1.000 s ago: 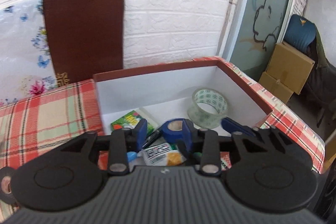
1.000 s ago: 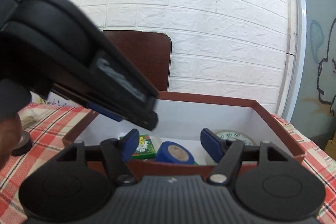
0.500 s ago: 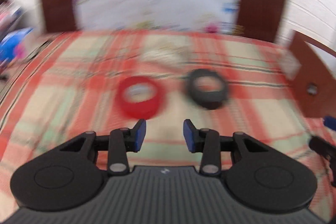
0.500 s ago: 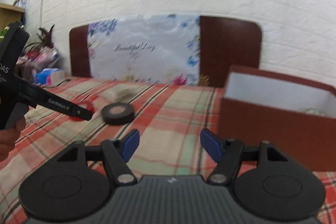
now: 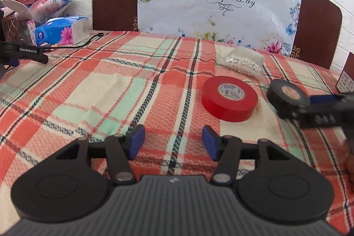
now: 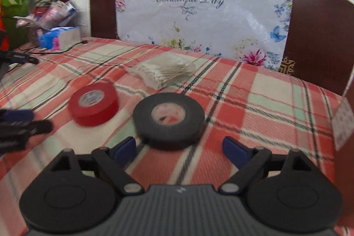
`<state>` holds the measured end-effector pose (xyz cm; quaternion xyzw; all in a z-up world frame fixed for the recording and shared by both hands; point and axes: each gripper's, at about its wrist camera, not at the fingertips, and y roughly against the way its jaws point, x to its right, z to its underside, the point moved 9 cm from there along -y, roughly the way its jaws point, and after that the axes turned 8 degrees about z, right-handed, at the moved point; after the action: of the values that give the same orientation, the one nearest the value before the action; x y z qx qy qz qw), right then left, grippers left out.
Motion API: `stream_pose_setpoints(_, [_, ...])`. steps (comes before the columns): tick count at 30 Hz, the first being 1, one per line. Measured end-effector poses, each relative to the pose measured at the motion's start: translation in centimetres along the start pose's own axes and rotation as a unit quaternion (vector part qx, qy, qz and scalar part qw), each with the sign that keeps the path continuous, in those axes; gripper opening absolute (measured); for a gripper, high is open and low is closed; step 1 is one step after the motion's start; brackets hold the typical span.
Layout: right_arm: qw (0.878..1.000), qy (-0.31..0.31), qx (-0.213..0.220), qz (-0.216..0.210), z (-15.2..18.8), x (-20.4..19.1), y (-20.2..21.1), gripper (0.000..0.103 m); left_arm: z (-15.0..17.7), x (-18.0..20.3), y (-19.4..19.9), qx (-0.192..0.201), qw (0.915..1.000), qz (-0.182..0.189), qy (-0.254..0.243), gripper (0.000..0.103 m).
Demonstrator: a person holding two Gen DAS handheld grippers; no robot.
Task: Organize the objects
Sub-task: 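Grasp the black tape roll with the right gripper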
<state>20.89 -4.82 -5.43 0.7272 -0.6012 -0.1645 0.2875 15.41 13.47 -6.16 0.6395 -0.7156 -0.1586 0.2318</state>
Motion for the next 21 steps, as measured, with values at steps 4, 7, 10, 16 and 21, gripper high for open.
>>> stream_pose_setpoints(4, [1.000,0.007,0.001,-0.007,-0.8,-0.7,-1.2,0.081,0.2,0.0,-0.2,0.000,1.0000,0.001,0.001,0.060])
stream_pose_setpoints(7, [1.000,0.006,-0.001,-0.010,0.0,-0.6,-0.1,0.081,0.2,0.1,-0.2,0.000,1.0000,0.001,0.000,0.060])
stream_pose_setpoints(10, [1.000,0.001,-0.001,-0.011,1.7,-0.1,2.1,0.081,0.2,0.1,-0.2,-0.001,1.0000,0.000,-0.001,0.061])
stream_pose_setpoints(16, [1.000,0.002,-0.008,-0.020,6.8,1.3,8.6,0.081,0.3,0.3,-0.1,-0.006,0.9999,-0.001,-0.012,0.066])
stream_pose_setpoints(21, [0.999,-0.024,-0.011,0.018,10.4,3.7,13.2,0.081,0.2,0.8,0.1,-0.022,0.9995,-0.009,-0.021,0.064])
